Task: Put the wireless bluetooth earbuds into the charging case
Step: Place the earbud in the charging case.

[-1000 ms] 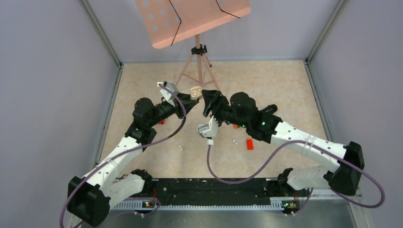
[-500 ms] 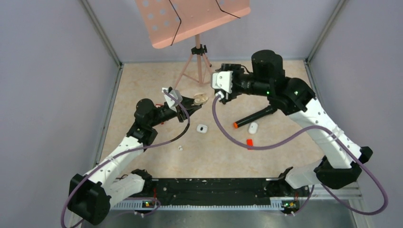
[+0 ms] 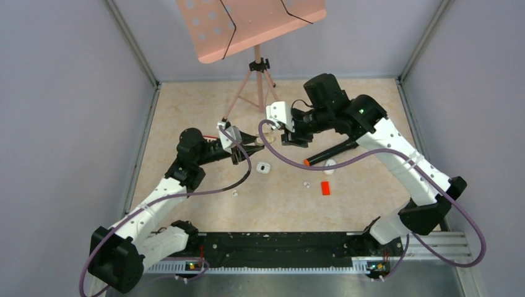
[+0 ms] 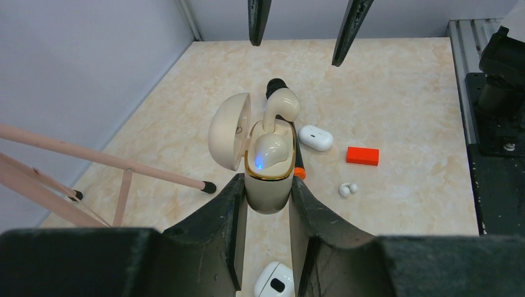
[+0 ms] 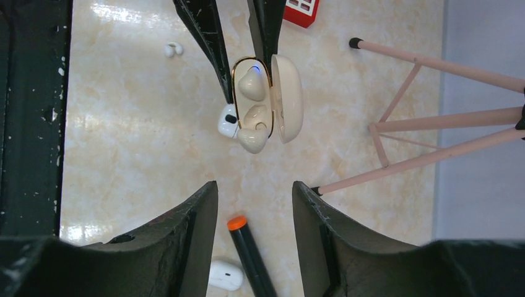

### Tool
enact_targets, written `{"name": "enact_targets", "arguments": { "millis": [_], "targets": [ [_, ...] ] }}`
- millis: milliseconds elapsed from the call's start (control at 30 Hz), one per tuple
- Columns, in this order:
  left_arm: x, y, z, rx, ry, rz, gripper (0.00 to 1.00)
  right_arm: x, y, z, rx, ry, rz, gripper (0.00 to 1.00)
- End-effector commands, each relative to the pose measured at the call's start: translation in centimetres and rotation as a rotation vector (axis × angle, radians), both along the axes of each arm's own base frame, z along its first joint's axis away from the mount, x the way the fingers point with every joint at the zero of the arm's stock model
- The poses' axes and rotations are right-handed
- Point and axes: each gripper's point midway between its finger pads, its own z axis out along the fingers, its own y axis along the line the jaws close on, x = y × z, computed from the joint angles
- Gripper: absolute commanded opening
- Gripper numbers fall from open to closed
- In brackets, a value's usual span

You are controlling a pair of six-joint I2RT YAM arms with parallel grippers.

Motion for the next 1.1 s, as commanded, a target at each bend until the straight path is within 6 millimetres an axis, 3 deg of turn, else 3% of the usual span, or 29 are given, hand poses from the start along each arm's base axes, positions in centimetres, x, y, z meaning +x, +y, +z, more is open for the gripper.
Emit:
{"name": "enact_targets", "arguments": {
  "millis": [0,167,1067],
  "targets": [
    [-0.9,-0.1,1.4,0.005,-0.09,-0.051,0.0,0.0,0.8,0.3,0.044,0.037,-0.014,0.47],
    [-1.1,0.0,1.4,0.011,-0.101,-0.051,0.0,0.9,1.4,-0.5,0.039,0.054,-0.044,0.47],
    [-1.4,-0.1,1.4,0.026,-0.101,-0.067,0.0,2.2,3.8,-0.8,0.075,0.112,-0.051,0.46]
  ]
}}
